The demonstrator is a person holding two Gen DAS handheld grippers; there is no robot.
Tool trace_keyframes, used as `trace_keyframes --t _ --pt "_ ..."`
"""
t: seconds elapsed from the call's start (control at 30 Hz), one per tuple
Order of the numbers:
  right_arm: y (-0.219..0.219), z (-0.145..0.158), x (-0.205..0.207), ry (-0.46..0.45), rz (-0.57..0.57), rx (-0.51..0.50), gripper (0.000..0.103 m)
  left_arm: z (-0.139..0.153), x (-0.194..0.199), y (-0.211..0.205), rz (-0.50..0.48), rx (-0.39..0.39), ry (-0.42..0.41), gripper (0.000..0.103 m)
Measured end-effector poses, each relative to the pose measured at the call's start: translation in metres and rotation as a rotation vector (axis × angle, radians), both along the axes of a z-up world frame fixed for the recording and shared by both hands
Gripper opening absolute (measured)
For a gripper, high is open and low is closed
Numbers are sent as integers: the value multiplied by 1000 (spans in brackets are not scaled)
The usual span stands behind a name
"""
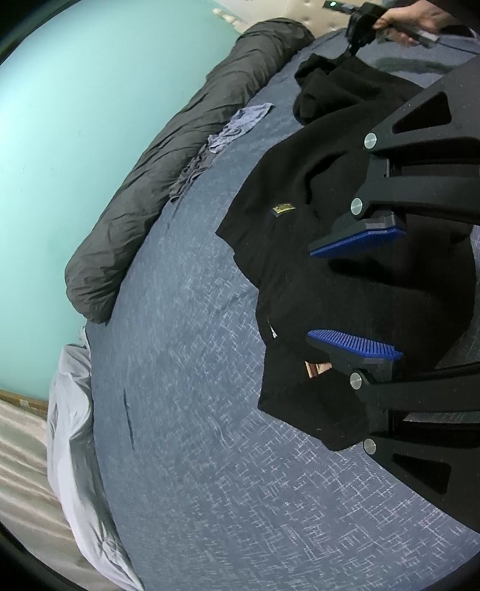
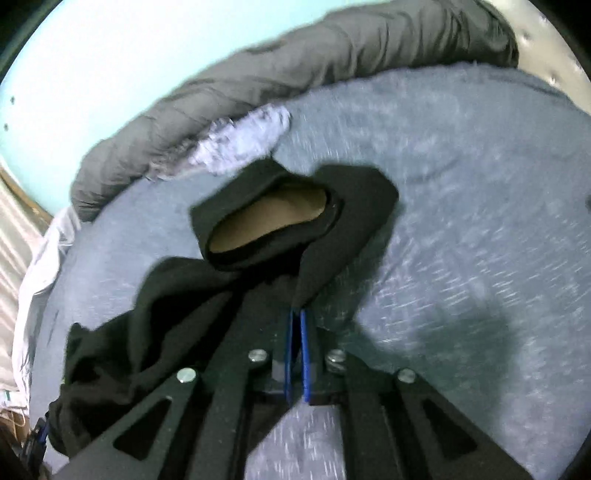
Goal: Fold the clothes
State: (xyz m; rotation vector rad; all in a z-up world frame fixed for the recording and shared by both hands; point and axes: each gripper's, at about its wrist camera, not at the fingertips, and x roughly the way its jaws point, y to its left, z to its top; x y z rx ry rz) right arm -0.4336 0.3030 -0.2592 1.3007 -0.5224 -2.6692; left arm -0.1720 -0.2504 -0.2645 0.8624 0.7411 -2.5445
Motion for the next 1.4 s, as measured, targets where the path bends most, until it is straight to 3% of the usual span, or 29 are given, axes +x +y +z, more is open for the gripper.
trace_keyframes --t 0.2,0.43,0.5,0.63,0.77,0.9,0.97,1.03,1.07,1.17,1.23,1.4 --pt "27 32 41 41 -28 -3 3 5 6 3 -9 5 16 45" --pt "68 64 131 145 -114 -84 3 5 11 -2 -14 11 14 45" --pt "80 60 157 134 -147 -110 3 6 13 -4 -13 14 15 45" --pt "93 22 194 -4 -150 -70 3 6 17 -5 -14 17 19 45" --pt "91 -6 205 -113 -116 -70 3 4 17 -6 -22 15 2 45" --pt "87 -28 211 -212 -72 -67 5 2 19 -11 -12 19 -9 53" --pt "88 -24 212 -196 -74 -71 8 2 23 -15 1 17 -14 54" --pt "92 -17 213 -180 -105 -23 35 2 27 -18 11 16 -15 54" --pt "95 -13 214 -172 -122 2 39 3 29 -19 15 16 -15 56" --pt "110 0 215 -128 -194 63 45 3 34 -22 18 12 -16 57" --pt "123 2 213 -113 -240 56 56 1 34 -21 4 19 -24 57" --pt "140 -12 199 -142 -307 34 56 -11 24 -4 -84 35 -73 63"
